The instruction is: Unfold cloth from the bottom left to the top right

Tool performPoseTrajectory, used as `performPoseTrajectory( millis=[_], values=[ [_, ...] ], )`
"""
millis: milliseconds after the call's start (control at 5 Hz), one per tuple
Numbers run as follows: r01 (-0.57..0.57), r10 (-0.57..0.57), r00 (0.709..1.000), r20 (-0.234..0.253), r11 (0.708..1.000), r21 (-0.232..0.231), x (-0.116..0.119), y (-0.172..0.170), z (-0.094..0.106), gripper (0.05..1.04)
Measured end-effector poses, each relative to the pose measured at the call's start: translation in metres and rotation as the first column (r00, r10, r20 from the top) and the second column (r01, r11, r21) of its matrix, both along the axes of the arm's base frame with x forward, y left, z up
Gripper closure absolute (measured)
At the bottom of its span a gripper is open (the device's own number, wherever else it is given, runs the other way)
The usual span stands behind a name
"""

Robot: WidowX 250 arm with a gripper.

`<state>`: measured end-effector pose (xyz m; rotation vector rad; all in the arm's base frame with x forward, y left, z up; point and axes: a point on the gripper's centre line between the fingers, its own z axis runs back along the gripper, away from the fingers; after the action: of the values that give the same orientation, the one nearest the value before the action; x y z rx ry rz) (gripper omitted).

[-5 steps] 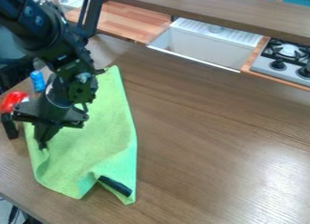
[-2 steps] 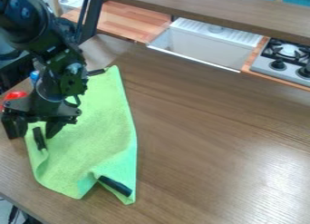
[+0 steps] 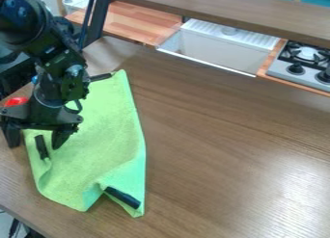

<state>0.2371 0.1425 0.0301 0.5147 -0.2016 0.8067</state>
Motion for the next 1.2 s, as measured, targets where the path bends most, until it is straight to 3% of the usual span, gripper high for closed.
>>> performPoseTrajectory(
  millis=[200,400,600,800,1000,1200],
  values=[
    [-0.021,0.021,1.000,-0.017,1.000,-0.005,-0.005,0.005,-0.004,0.163],
    [-0.031,0.030,0.999,-0.025,0.999,-0.009,-0.005,0.006,-0.007,0.332],
    [-0.063,0.061,0.997,-0.040,0.998,-0.029,-0.007,0.013,-0.012,0.639],
    [-0.088,0.085,0.995,-0.048,0.993,-0.074,-0.007,0.019,-0.014,0.885],
    [-0.112,0.106,0.993,-0.052,0.987,-0.118,-0.009,0.025,-0.013,1.014],
    [-0.113,0.105,0.993,-0.060,0.982,-0.154,-0.011,0.025,-0.014,1.035]
  ],
)
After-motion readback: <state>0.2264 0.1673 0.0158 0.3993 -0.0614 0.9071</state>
